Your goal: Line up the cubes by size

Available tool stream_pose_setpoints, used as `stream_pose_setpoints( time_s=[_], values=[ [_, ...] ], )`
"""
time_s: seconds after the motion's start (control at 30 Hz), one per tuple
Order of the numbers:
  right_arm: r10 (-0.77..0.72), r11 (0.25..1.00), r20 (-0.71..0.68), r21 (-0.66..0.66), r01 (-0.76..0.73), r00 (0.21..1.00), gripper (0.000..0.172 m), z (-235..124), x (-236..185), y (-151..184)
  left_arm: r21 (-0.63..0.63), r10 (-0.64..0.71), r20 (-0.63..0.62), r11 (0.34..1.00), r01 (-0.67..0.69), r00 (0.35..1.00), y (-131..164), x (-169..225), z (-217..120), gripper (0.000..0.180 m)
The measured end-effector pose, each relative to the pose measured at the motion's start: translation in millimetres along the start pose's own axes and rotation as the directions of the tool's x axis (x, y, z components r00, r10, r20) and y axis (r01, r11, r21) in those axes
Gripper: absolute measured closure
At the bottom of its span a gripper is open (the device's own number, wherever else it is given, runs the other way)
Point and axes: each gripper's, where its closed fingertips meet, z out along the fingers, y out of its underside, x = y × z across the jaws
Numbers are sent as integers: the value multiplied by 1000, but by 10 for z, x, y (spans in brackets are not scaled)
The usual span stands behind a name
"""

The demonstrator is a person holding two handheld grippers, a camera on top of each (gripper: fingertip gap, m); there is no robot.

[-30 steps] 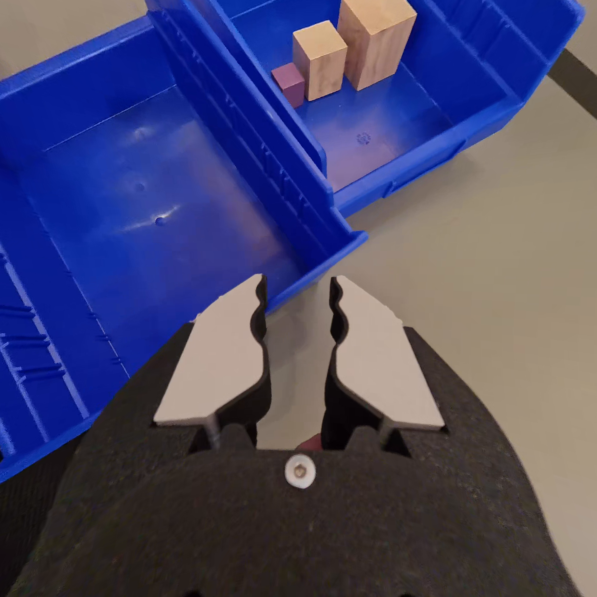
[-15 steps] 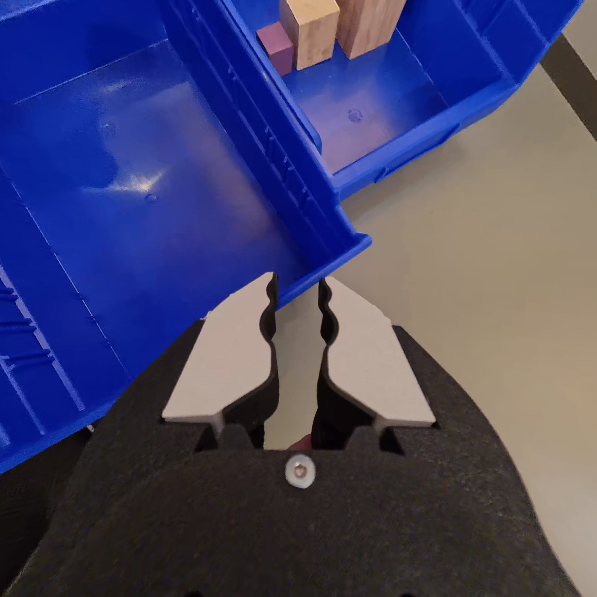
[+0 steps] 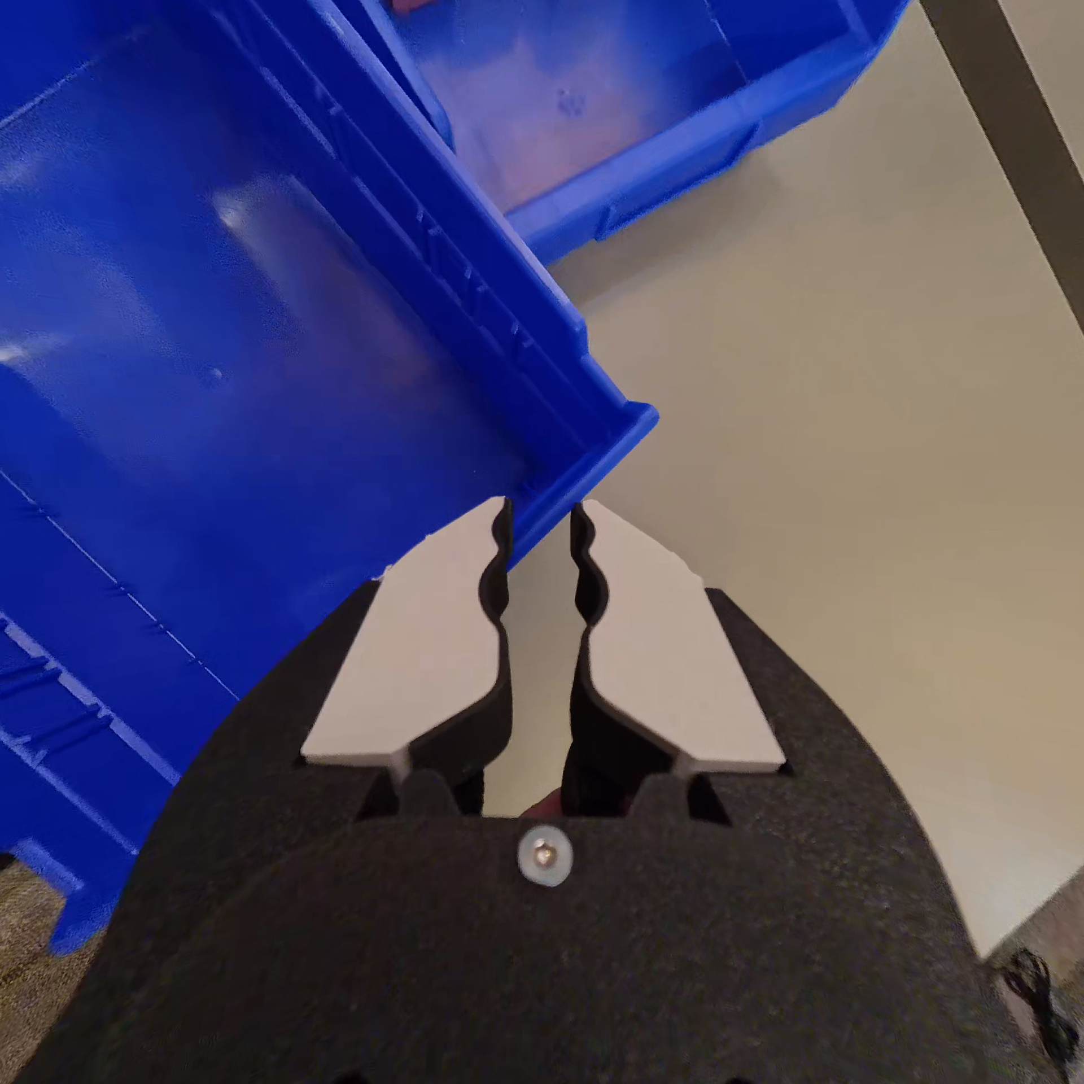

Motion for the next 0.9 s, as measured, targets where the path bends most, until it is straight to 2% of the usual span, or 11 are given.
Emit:
stream_pose_setpoints(
  time_s=[0.07,0.2,0.33,0.4,0.63,0.9],
  values=[
    [-9,1000,-16,-22,9,1000,154,-25,89,63,11,-32,55,999,32,998,-74,-169,163,133],
    [-22,999,-24,-43,21,999,155,-59,230,153,-81,-38,161,995,51,986,-24,-464,504,134],
    [-45,996,-52,-81,40,998,156,-83,364,225,-228,-8,136,973,39,991,197,-475,757,144],
    [-54,994,-58,-93,48,997,156,-92,414,253,-281,-8,166,958,55,986,316,-529,805,150],
    [-93,990,-57,-112,87,994,156,-104,535,300,-285,-57,91,955,81,994,424,-467,767,162],
    [-140,982,-53,-135,131,989,156,-102,735,351,-324,-35,-59,946,14,998,728,-339,430,170]
  ],
)
